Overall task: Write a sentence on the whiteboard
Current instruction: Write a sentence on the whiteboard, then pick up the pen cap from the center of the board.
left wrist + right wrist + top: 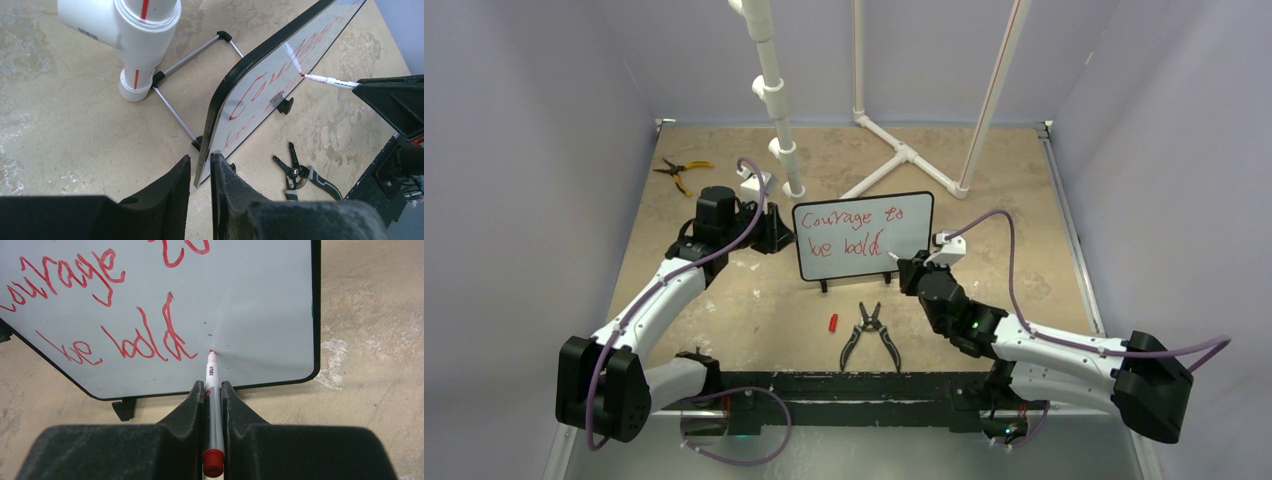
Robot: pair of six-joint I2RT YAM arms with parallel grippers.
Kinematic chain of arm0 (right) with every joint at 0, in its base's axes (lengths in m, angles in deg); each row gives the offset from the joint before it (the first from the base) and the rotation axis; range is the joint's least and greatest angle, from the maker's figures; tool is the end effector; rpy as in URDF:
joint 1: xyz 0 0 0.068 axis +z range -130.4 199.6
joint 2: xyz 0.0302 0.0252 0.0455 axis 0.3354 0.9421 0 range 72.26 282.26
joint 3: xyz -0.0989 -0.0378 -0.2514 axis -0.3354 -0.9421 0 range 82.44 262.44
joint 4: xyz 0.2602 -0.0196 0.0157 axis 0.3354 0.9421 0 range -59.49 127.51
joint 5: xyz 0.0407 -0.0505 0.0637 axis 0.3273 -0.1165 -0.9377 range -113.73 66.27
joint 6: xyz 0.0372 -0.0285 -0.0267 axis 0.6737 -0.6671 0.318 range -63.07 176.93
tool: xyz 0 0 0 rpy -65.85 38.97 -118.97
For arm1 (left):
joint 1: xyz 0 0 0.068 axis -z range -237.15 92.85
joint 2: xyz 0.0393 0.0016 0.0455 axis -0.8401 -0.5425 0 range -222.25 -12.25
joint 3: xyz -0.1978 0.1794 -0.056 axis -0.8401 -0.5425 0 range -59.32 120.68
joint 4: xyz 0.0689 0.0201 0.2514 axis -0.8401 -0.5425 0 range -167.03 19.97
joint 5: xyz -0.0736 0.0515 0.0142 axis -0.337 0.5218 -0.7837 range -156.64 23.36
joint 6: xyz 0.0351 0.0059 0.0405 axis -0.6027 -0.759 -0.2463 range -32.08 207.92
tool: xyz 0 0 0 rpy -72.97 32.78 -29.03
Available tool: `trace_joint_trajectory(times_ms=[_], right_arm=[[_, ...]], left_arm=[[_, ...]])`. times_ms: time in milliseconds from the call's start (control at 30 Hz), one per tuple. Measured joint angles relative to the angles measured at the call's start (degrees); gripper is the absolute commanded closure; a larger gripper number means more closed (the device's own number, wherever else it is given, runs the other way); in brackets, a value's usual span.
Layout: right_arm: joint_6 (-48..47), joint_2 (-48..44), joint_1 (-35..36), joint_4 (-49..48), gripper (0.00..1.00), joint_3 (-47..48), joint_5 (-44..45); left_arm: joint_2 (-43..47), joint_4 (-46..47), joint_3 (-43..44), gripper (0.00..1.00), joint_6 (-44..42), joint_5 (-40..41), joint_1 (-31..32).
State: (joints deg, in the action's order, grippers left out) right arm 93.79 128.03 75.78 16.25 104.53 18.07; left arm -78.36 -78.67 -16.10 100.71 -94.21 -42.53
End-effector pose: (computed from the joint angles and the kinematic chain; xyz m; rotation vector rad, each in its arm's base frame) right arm 0.1330 0.1557 0.2124 0.1758 1.8359 0.4465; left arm 0.2398 -0.0796 0.2598 0.3267 2.1277 -0.7908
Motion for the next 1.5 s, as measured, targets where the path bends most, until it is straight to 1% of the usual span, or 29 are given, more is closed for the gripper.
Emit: trace_joint_trajectory(times_ms=[367,433,500,600,667,733,867,1000,1167,1300,1400,1500], right_arm=[[-0.87,0.13,0.00,-0.68,1.00,0.00,0.37],[-1.75,-2.05,0.00,-0.13,1.00,-0.07,-0.98],[-3.06,-6.12,0.00,-0.13,1.00,-0.31,-3.17],[-5.31,-12.04,-0.02,-0.83,1.00,-0.87,-8.09],[-6.69,-14.40,-0.02,-0.94,1.00,-1.03,-11.58],[-7.87,-15.89,-0.02,-0.94,1.00,-1.03,-15.13],[-8.37,-16.59,0.00,1.01,1.00,-1.01,-19.26],[-7.39,-17.16,0.00,4.48,1.00,-1.01,-21.38],[-5.73,-20.00,0.00,6.54,1.00,-1.03,-23.39],[-4.26,-22.71,0.00,8.26,1.00,-1.03,-23.45],[-3.28,-24.22,0.00,10.34,1.00,-1.03,-23.17],[-2.23,-25.33,0.00,12.04,1.00,-1.03,-22.75]], left_arm=[[0.04,0.00,0.00,0.80,-0.09,0.17,0.00],[0.31,0.00,-0.02,0.80,-0.28,0.17,0.00],[1.11,0.07,-0.22,0.79,-0.46,0.15,0.00],[3.56,0.04,-1.09,0.78,-0.66,0.26,0.20],[5.40,0.04,-1.51,0.78,-1.09,1.44,1.38],[7.30,-0.31,-1.68,0.78,-1.64,4.28,4.96],[10.64,-1.81,-1.84,0.77,-1.84,10.27,15.23],[13.92,-2.12,-3.85,0.78,0.70,14.29,18.67],[17.27,-1.75,-10.01,0.78,8.33,19.91,23.96],[18.01,-0.70,-14.29,0.78,15.32,24.85,30.25],[16.87,0.07,-16.26,0.79,19.82,28.72,35.17],[13.11,1.33,-16.46,0.80,22.97,33.11,40.15]])
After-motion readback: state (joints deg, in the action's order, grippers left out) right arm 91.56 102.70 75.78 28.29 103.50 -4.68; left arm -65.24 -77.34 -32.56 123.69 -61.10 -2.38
